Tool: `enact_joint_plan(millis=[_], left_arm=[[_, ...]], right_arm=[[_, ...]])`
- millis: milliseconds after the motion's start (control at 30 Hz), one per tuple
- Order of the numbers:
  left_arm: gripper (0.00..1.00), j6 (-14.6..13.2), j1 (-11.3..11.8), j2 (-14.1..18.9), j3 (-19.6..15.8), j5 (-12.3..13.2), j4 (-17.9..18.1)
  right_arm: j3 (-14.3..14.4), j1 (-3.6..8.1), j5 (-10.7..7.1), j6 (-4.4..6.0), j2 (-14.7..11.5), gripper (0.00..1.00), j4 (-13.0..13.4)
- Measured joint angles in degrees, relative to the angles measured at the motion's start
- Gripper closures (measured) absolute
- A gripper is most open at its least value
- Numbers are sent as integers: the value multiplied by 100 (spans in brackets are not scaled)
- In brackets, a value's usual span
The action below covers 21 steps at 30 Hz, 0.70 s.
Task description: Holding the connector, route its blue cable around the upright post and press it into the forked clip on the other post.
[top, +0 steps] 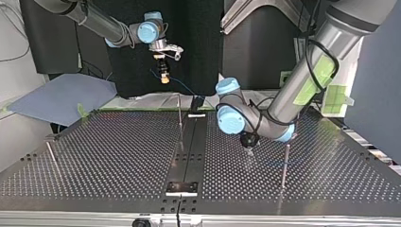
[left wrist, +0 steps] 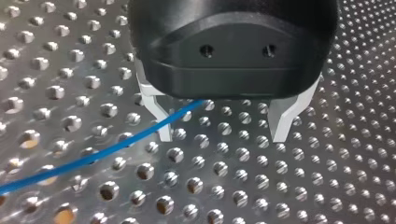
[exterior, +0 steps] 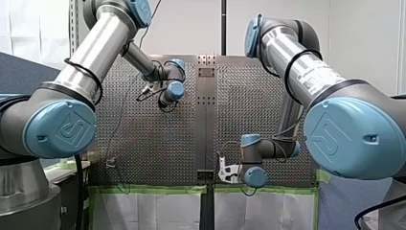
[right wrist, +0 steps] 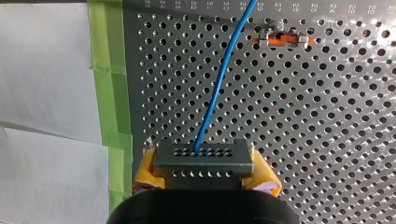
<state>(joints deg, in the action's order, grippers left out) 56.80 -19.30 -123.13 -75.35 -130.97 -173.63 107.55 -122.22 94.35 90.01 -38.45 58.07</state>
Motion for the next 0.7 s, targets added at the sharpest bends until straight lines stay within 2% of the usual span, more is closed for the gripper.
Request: enact_joint_plan(millis=[433, 700], left_arm=[[0, 13, -39, -54, -294, 54, 130], [0, 23, -94, -262, -505, 48, 302]], right_arm=[[0, -2, -3, 1, -3, 100, -34], [0, -7, -6, 1, -9, 100, -48]])
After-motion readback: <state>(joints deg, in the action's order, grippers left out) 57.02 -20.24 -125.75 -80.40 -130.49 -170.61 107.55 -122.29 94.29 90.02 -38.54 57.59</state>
